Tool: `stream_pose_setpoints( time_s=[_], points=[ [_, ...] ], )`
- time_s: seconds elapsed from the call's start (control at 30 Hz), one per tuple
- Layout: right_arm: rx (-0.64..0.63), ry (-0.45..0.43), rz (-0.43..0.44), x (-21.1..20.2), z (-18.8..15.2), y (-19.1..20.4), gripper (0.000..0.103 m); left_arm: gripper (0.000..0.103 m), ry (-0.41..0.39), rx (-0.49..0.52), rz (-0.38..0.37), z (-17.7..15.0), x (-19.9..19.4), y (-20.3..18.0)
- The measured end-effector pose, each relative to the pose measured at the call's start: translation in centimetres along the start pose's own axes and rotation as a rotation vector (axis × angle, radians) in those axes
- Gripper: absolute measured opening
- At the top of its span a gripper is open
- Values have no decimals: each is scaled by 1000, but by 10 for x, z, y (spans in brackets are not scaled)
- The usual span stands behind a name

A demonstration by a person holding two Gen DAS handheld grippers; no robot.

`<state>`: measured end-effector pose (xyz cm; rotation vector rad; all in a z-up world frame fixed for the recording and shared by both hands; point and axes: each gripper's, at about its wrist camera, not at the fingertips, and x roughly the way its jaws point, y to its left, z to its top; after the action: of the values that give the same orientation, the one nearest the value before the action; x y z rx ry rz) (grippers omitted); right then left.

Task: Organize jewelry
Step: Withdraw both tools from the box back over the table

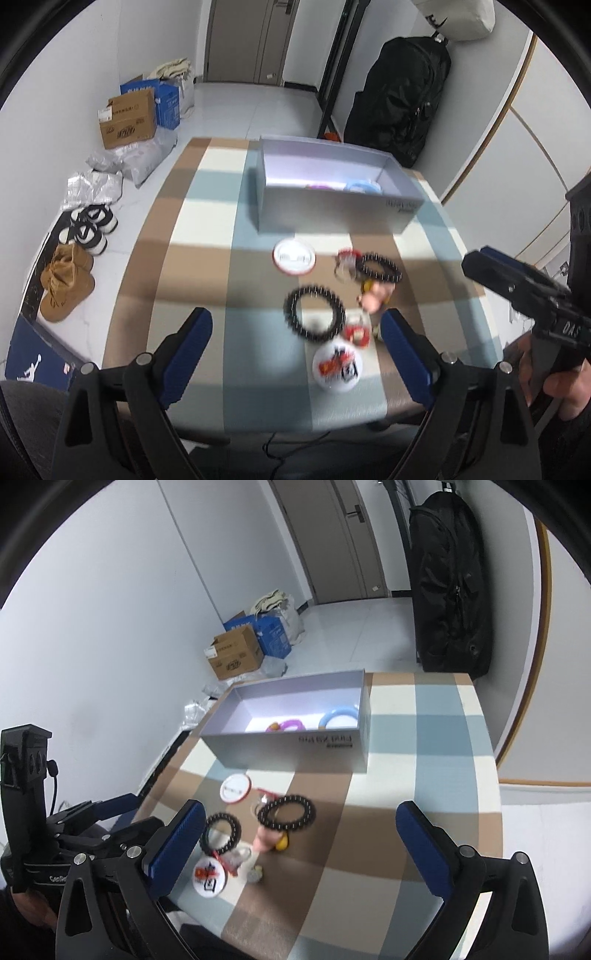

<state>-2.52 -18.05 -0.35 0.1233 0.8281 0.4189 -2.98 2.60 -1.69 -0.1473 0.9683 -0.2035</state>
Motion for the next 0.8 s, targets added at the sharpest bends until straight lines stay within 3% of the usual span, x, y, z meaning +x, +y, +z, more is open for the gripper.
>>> stream_pose_setpoints(
  time_s=[0.33,0.53,0.8],
  points=[
    [72,26,-12,-1,-13,-10,103,90,93,74,-29,-22,13,-14],
    [112,15,-36,-7,-15,-18,103,89,124,130,2,-29,23,-24],
    [118,7,-43,-11,-16,-21,103,88,153,130,29,-31,29,-29]
  ],
)
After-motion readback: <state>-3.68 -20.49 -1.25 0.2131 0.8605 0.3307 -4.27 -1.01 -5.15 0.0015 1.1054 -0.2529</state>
